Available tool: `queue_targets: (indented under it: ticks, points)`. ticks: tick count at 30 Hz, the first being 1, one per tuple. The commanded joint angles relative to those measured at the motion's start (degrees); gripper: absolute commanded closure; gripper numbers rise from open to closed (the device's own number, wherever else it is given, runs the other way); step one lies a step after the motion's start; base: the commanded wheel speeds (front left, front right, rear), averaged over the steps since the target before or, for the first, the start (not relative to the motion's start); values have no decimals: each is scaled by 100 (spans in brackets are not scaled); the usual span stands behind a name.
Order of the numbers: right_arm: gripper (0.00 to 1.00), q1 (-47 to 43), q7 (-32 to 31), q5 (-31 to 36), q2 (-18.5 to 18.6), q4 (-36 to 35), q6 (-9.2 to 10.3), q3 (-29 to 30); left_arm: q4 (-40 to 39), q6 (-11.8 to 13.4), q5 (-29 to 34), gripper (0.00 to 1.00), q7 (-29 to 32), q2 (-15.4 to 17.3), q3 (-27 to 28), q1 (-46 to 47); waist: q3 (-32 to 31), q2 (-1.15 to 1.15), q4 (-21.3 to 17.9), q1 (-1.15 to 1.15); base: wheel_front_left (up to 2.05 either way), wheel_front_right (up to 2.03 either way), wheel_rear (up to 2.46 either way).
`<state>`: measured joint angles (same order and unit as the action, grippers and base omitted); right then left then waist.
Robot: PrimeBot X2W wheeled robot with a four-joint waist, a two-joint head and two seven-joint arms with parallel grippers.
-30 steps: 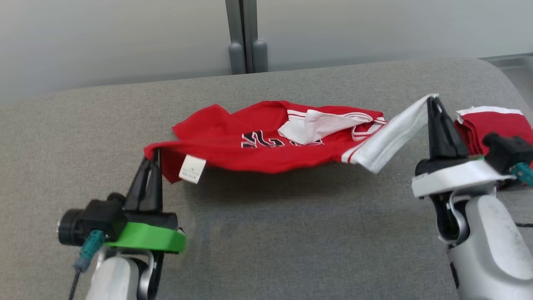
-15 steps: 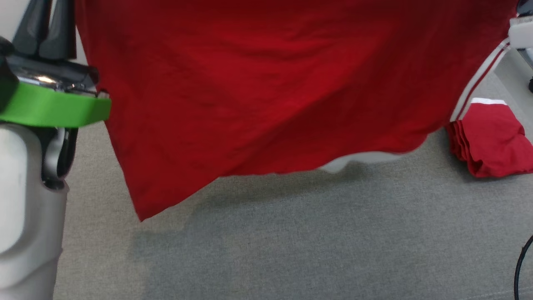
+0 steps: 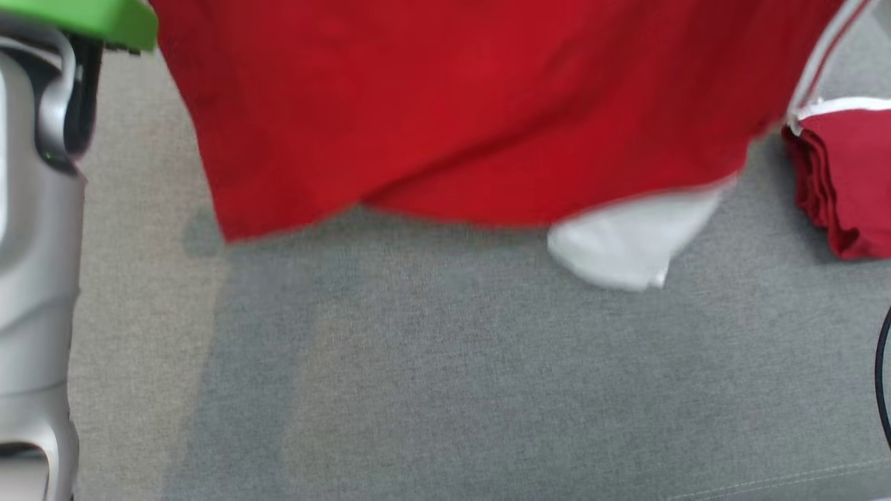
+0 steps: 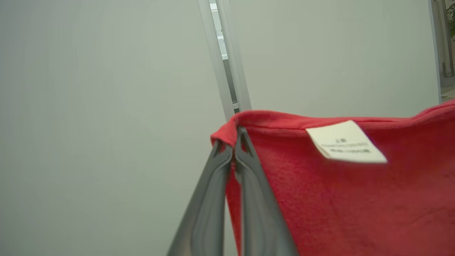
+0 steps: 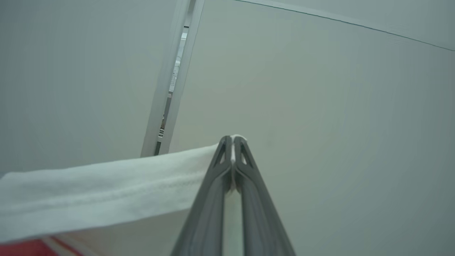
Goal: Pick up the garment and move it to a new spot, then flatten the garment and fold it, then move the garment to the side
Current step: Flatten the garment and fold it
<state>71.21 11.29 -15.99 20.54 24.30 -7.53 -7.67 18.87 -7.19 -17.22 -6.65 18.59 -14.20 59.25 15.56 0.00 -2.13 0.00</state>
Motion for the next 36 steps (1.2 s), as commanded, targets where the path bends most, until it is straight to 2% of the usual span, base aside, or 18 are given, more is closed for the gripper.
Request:
queue_targets:
  ticks: [1, 7, 12, 16, 19, 26, 36]
  points:
    - [100, 312, 123, 102, -31, 220, 10, 81, 203, 69, 66, 100, -154, -46, 28, 317, 620, 0, 19, 0, 0, 0, 0]
    - [100, 1266, 363, 583, -154, 909, 10, 481, 902, 154, 267, 100, -672, -126, 19, 1211, 929, 0, -1, 0, 0, 0, 0]
    - [100, 1147, 390, 565, -289, 1093, 10, 706, 1304, 196, 125, 100, -816, -242, 203, 1141, 1006, 0, -33, 0, 0, 0, 0]
    - [100, 355, 391, 367, -343, 936, 10, 812, 1622, 123, -46, 100, -855, -386, 232, 487, 979, 0, -67, 0, 0, 0, 0]
    - [100, -563, 393, 167, -390, 791, 10, 834, 1628, 83, -164, 100, -856, -494, 302, -258, 925, 0, -100, 0, 0, 0, 0]
    - [100, -2896, 394, -265, -728, 462, 10, 975, 1690, 37, -290, 100, -859, -1033, 667, -2294, 626, 0, -179, 0, 0, 0, 0]
    - [100, -5103, 394, -308, -1125, 195, 10, 1329, 1720, -2, -127, 100, -841, -1469, 858, -4226, -60, 0, -220, 0, 0, 0, 0]
